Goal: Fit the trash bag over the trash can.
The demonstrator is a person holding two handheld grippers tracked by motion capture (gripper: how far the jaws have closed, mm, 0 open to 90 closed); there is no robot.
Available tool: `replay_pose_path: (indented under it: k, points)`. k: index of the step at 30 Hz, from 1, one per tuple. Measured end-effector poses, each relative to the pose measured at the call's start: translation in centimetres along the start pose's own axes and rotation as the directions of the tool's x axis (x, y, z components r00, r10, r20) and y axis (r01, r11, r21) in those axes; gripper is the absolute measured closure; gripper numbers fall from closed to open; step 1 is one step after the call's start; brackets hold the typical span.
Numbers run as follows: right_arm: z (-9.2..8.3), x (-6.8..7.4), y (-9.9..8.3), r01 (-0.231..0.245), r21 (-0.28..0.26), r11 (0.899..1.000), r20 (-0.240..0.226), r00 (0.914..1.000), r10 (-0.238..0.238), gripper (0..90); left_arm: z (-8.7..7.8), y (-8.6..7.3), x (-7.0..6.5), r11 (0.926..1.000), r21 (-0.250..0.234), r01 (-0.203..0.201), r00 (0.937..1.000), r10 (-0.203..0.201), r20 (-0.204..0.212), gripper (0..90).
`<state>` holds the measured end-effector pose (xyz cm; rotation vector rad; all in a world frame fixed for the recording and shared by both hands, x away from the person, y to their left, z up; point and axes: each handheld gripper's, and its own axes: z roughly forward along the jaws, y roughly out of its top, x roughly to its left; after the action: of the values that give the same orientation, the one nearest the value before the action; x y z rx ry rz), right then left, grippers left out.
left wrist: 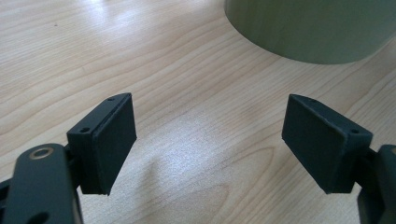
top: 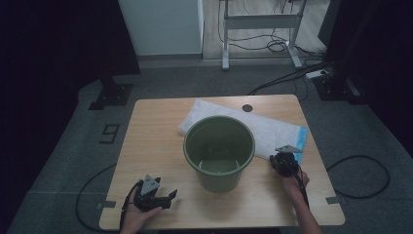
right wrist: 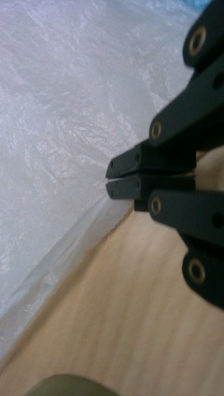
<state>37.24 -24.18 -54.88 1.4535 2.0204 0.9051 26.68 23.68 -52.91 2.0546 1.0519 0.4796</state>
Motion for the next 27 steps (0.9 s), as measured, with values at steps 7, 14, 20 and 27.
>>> replay_pose_path:
  k: [7,14,20,27]
  points:
    - [-5.1,-1.2,-3.4,0.06,-0.056,0.997,-0.009,0.9982,-0.06,89.0,-0.1,0.0,0.1,1.0,0.001,-0.001,1.0,0.001,-0.003,17.5]
    - [-9.2,-2.9,-8.1,0.05,-0.069,0.996,-0.007,0.9987,-0.051,88.8,0.2,0.1,-0.3,0.9997,0.018,-0.016,0.9999,0.016,-0.003,17.5]
    - [-10.3,-3.9,-9.3,0.031,-0.066,0.997,-0.005,0.9995,-0.031,84.7,0.1,-0.1,-0.1,0.9996,0.027,-0.011,0.9999,0.011,-0.01,17.5]
    - [-10.7,-1.9,-8.2,0.085,-0.151,0.985,0.088,0.9935,-0.072,44.6,0.3,-0.1,-0.3,0.9993,0.034,-0.016,0.9999,0.016,0.001,17.0]
